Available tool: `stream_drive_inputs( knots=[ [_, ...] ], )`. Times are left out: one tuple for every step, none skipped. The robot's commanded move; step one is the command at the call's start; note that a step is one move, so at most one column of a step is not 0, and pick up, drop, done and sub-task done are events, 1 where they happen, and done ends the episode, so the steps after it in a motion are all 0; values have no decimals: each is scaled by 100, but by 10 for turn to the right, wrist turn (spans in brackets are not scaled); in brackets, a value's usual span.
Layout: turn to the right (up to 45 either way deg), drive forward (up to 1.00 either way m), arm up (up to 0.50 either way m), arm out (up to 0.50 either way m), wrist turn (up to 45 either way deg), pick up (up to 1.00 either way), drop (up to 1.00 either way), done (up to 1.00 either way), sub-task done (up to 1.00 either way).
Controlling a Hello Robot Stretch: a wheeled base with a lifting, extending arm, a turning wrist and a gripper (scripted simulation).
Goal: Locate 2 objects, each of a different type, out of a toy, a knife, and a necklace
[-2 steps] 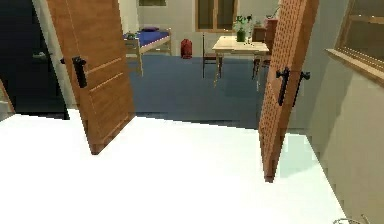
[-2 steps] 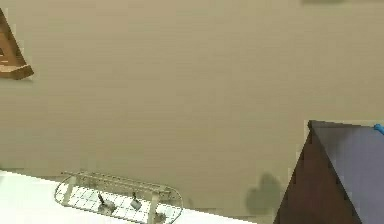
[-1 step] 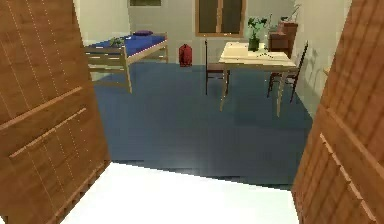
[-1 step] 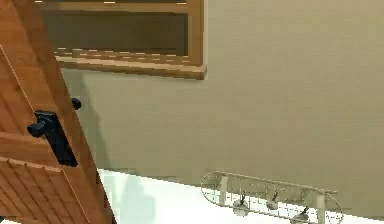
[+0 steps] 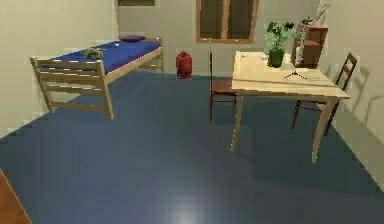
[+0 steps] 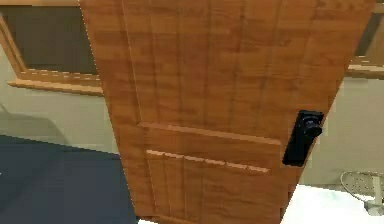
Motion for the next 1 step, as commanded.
stream_drive_inputs(
  knots=[
    [0, 75, 0, 0, 0, 0, 0, 0, 0]
  ],
)
